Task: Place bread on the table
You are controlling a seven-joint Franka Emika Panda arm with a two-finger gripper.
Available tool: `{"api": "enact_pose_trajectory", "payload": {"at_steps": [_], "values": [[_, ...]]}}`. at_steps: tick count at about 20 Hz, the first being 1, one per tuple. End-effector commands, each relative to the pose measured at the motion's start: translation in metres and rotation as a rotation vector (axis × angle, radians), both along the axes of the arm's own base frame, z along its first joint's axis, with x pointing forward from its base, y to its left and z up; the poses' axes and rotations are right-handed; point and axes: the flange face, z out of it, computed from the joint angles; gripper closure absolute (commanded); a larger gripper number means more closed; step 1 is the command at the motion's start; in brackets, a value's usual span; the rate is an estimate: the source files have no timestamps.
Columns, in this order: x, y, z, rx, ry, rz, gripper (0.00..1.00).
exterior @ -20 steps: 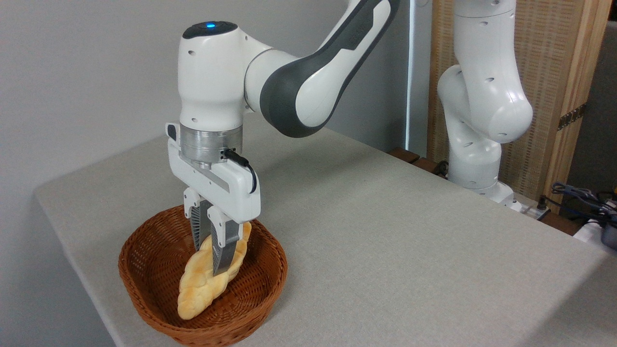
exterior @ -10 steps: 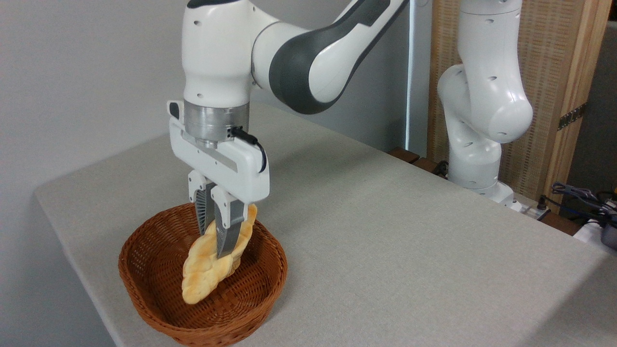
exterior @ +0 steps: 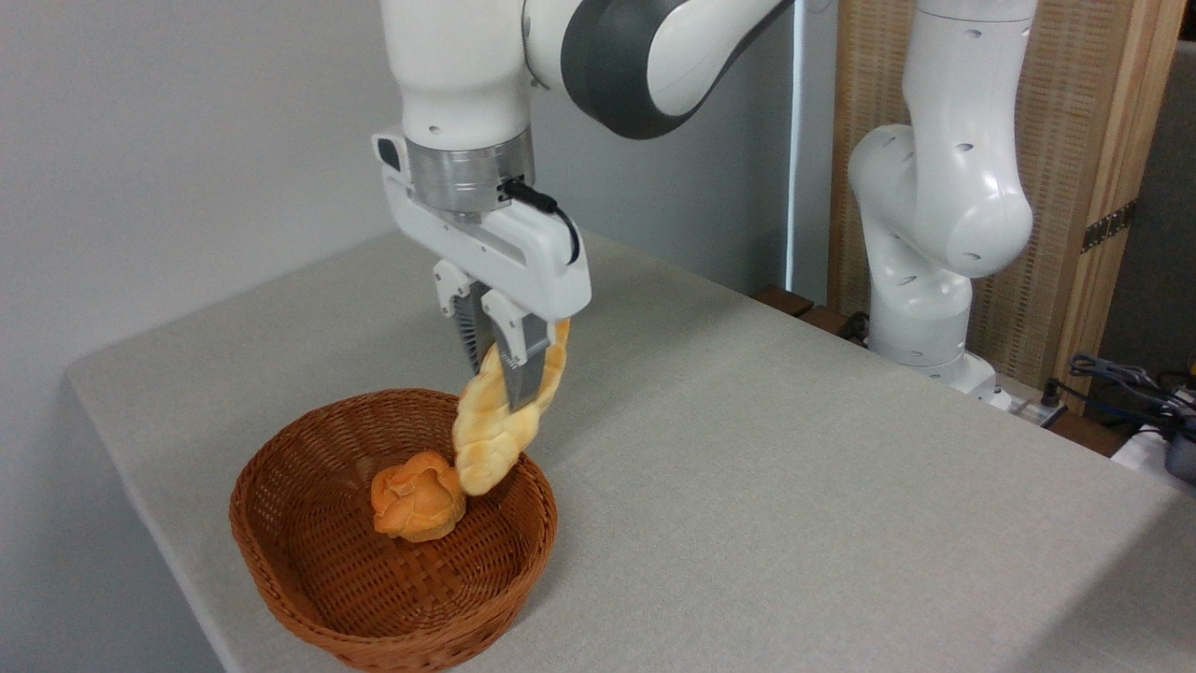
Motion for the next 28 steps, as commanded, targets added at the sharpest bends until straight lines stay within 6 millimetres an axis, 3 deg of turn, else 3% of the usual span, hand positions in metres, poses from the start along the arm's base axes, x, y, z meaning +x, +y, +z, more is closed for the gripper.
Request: {"api": "enact_pose_trajectory", "payload": {"at_steps": [1, 4, 5, 6, 7, 13, 23, 26, 28], "values": [[-0.021, -0.003, 0.002, -0.049, 0.113, -0.036, 0.63], [-0.037, -0.004, -0.013, -0.054, 0.189, -0.074, 0.58], [-0.038, -0.005, -0.016, -0.053, 0.194, -0.085, 0.45], [-0.039, -0.006, -0.020, -0.051, 0.201, -0.093, 0.17], [-0.039, -0.008, -0.022, -0.048, 0.203, -0.096, 0.00], [-0.041, -0.011, -0.033, -0.043, 0.224, -0.131, 0.00], [-0.041, -0.011, -0.030, -0.034, 0.213, -0.144, 0.00], [-0.031, -0.011, -0.018, -0.037, 0.136, -0.133, 0.00], [-0.017, -0.009, 0.002, -0.039, 0.024, -0.114, 0.00]]}}
